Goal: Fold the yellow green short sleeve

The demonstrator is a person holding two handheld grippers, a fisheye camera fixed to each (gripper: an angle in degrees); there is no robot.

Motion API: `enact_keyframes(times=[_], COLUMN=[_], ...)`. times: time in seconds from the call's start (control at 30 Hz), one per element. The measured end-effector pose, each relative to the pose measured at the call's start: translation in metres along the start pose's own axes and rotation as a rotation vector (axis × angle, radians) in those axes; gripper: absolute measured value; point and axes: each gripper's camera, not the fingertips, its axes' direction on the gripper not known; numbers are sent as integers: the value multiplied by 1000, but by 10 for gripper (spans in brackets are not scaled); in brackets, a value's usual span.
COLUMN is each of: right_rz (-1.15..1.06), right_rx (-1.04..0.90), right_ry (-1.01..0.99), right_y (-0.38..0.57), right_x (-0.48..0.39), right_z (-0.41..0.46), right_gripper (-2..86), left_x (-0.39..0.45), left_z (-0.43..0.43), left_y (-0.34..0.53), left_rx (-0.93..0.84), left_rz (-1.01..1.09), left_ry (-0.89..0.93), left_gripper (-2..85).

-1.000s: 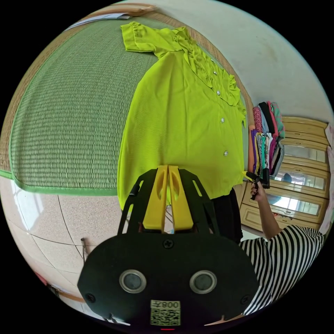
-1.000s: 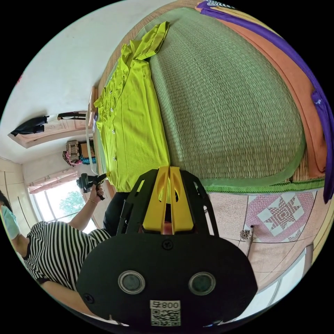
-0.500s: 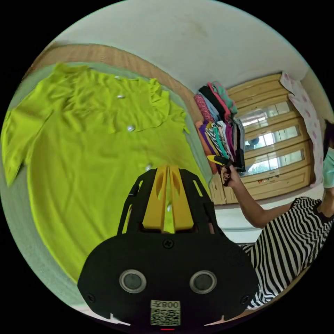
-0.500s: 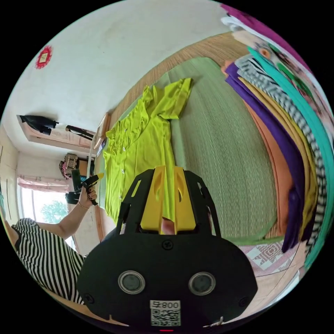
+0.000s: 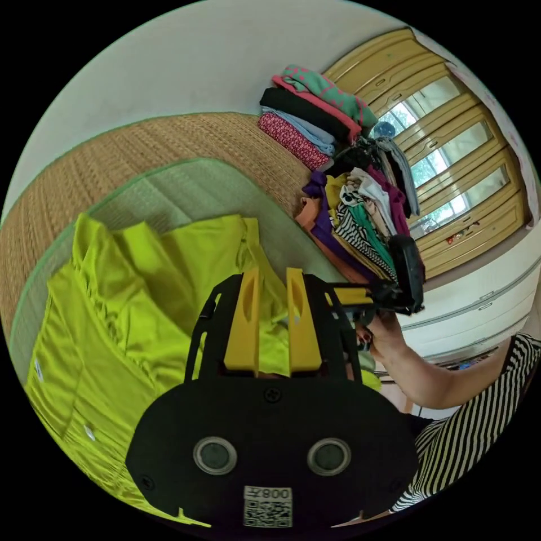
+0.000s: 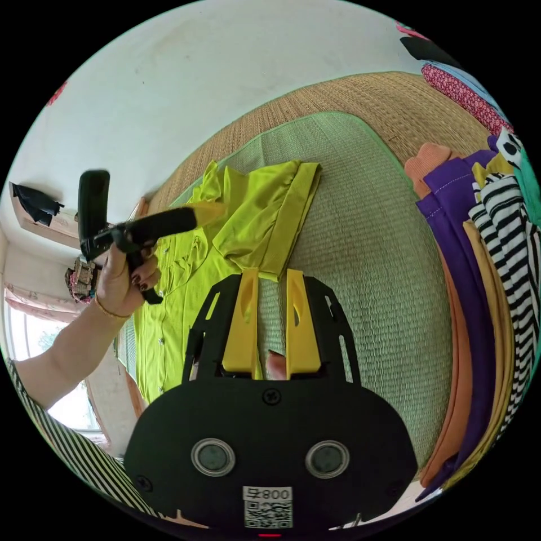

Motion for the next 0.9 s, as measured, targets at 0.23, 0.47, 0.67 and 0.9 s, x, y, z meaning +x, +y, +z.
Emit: enact_keyframes(times=[0.23,0.47,0.67,0.9], right_rz=[-34,-30,-59,-241], right_rx=[16,43,73,148], right_ry=[-2,-5,-23,-12], right_y=[1,6,7,9], right_x=[-17,-29,-48,-109], right_z=[-2,-9,-20,-43], right_gripper=[69,34,20,17], left_x=[15,26,5,-54], left_z=[44,63,16,-75], left_y=[-89,-129,-136,-90], left_rx=[-89,-169,-18,215], left_rz=[54,119,40,-168], left_ry=[-189,-410,-242,-16], left_gripper=[88,25,10,8])
